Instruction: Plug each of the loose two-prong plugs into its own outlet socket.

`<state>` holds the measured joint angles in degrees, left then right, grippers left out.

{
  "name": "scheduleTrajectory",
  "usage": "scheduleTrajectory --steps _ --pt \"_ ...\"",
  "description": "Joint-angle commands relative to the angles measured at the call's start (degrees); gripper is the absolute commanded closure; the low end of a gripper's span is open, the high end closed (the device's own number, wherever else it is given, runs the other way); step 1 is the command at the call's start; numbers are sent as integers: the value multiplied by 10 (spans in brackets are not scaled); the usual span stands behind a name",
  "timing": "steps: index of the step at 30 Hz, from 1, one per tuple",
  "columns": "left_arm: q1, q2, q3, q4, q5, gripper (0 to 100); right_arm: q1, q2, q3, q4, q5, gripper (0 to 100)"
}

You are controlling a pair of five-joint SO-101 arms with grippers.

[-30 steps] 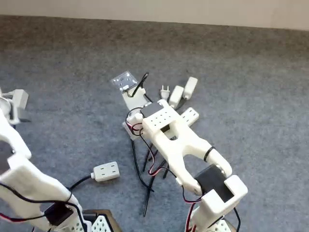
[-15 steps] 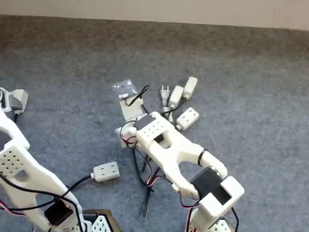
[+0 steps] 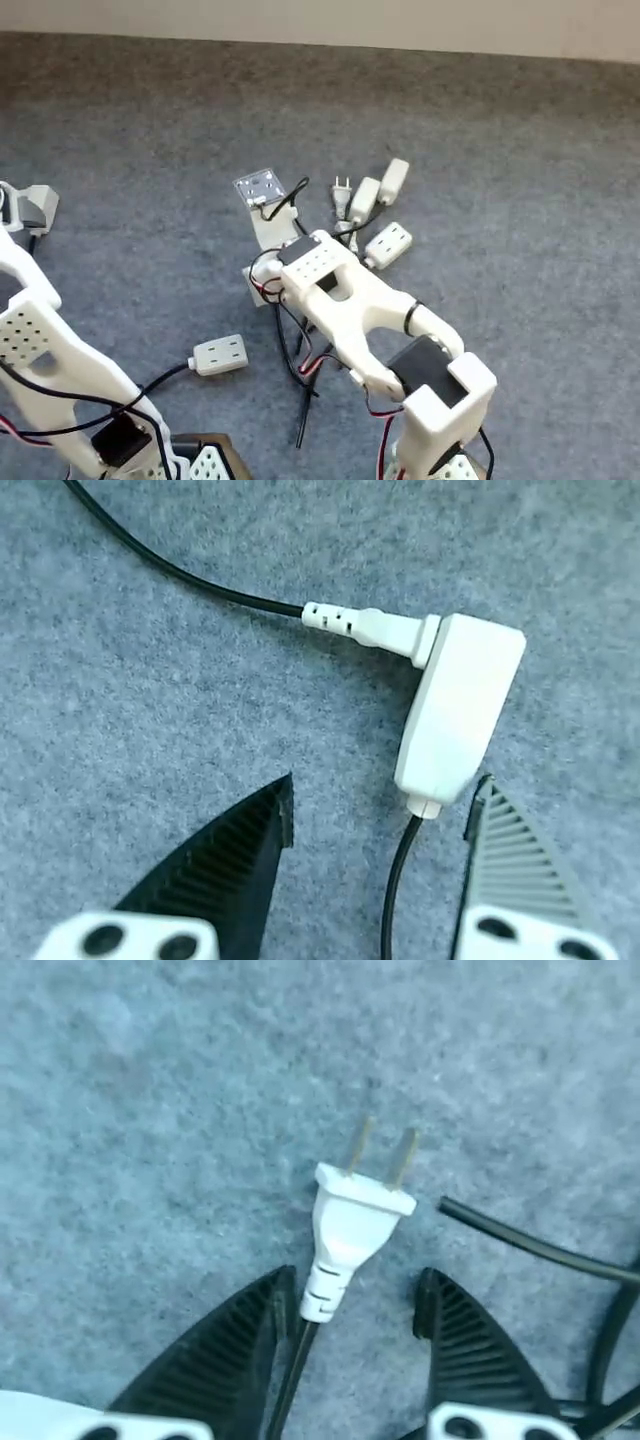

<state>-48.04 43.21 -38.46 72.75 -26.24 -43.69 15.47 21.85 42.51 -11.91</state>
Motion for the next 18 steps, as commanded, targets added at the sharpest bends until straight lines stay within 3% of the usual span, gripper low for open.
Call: scheduleTrajectory --steps 1,4,9,12,18 --pt "5 -8 -22 5 -1 712 12 16 -41 7 -4 793" --pt "6 -8 -22 5 -1 712 9 15 -43 8 -4 803" --pt "6 -8 -22 14 -2 712 5 16 -43 10 -5 998" --pt "6 -8 -23 24 -2 712 5 17 -43 10 -5 964" --pt "6 -8 -24 25 -2 712 7 16 -42 34 -2 992"
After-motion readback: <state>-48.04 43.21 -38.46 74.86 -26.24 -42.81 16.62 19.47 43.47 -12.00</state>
